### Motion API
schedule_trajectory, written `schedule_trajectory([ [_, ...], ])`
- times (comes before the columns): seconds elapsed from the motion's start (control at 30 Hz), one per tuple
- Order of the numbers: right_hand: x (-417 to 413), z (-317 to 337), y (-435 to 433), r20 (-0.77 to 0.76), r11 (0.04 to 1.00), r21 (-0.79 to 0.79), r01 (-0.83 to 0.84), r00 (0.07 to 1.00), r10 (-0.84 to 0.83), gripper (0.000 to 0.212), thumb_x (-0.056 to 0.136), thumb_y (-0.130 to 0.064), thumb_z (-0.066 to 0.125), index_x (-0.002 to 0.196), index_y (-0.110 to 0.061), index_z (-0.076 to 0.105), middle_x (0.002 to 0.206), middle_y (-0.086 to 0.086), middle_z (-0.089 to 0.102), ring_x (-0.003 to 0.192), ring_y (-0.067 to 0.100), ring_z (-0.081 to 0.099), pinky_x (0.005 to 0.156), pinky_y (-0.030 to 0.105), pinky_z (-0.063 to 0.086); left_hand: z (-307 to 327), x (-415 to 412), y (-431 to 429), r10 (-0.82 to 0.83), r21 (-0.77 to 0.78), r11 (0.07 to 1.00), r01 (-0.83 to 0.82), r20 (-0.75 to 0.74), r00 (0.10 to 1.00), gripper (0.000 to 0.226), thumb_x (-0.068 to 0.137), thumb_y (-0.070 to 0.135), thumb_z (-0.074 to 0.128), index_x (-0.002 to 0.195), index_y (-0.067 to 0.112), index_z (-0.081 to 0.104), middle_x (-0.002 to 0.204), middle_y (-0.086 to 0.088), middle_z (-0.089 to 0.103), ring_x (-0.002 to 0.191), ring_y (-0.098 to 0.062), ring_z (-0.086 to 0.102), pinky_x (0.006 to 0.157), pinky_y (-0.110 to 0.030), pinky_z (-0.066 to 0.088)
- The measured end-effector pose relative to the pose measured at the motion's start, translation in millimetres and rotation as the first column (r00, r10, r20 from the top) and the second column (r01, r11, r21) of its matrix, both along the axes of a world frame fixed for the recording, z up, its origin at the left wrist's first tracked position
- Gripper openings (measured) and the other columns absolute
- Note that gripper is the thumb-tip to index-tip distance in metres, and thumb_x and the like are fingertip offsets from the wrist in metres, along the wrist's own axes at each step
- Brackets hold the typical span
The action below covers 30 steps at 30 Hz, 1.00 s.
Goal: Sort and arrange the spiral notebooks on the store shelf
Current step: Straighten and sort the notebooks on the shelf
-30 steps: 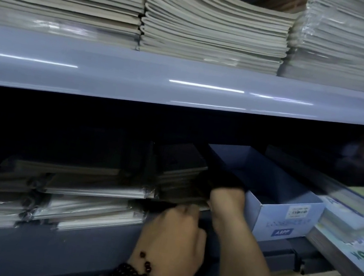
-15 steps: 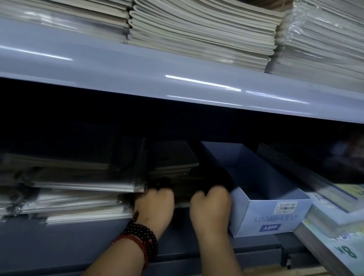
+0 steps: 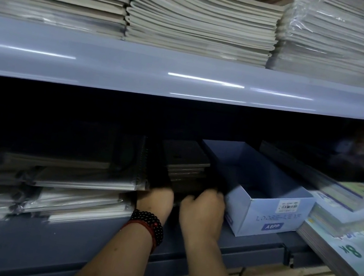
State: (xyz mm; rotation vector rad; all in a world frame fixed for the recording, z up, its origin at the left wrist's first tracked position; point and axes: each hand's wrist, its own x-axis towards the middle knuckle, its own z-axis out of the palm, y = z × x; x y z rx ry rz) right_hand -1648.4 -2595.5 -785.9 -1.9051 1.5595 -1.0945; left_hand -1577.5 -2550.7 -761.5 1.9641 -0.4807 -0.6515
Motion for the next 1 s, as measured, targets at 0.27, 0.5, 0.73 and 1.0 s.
schedule_trajectory([
  [0.27, 0, 2, -3, 0.109, 0.994, 0.111, -0.009, 0.994, -0.004, 0.015, 0.075, -0.003, 0.056, 0.087, 0.004, 0.059, 0.096, 0.019, 0.061, 0.089, 0.038, 0.059, 0.079, 0.044, 0.053, -13, 11, -5, 0.137, -0.211, 0.951, -0.228, -0.375, 0.917, 0.044, 0.104, 0.022, 0.051, 0.143, 0.002, 0.046, 0.143, -0.016, 0.052, 0.130, -0.031, 0.052, 0.107, -0.034, 0.042],
  [0.5, -2, 1, -3, 0.129, 0.987, 0.133, -0.094, 0.989, 0.077, 0.025, 0.072, -0.006, 0.060, 0.095, 0.003, 0.062, 0.100, 0.018, 0.064, 0.094, 0.038, 0.062, 0.078, 0.039, 0.053, -13, 9, -9, -0.150, -0.090, 0.987, 0.135, -0.190, 0.970, 0.017, 0.082, 0.025, 0.065, 0.090, 0.010, 0.065, 0.096, -0.007, 0.064, 0.091, -0.021, 0.058, 0.083, -0.033, 0.047],
  [0.73, -10, 2, -5, 0.262, 0.979, 0.150, -0.137, 0.960, 0.095, 0.019, 0.069, -0.002, 0.055, 0.087, -0.003, 0.058, 0.095, 0.016, 0.064, 0.091, 0.036, 0.062, 0.079, 0.041, 0.055, -14, 12, -9, -0.112, -0.052, 0.993, 0.108, -0.089, 0.990, 0.021, 0.095, 0.023, 0.057, 0.075, 0.017, 0.057, 0.089, -0.005, 0.058, 0.077, -0.018, 0.051, 0.077, -0.030, 0.041],
  [1.0, -16, 4, -3, 0.169, 0.971, 0.136, -0.199, 0.970, 0.175, 0.013, 0.078, -0.002, 0.058, 0.078, -0.010, 0.048, 0.078, 0.002, 0.056, 0.078, 0.026, 0.056, 0.063, 0.027, 0.039, -4, 8, -7, -0.260, 0.183, 0.953, 0.241, 0.088, 0.962, 0.032, 0.095, 0.016, 0.048, 0.064, 0.015, 0.045, 0.069, -0.002, 0.043, 0.067, -0.018, 0.040, 0.062, -0.030, 0.029],
])
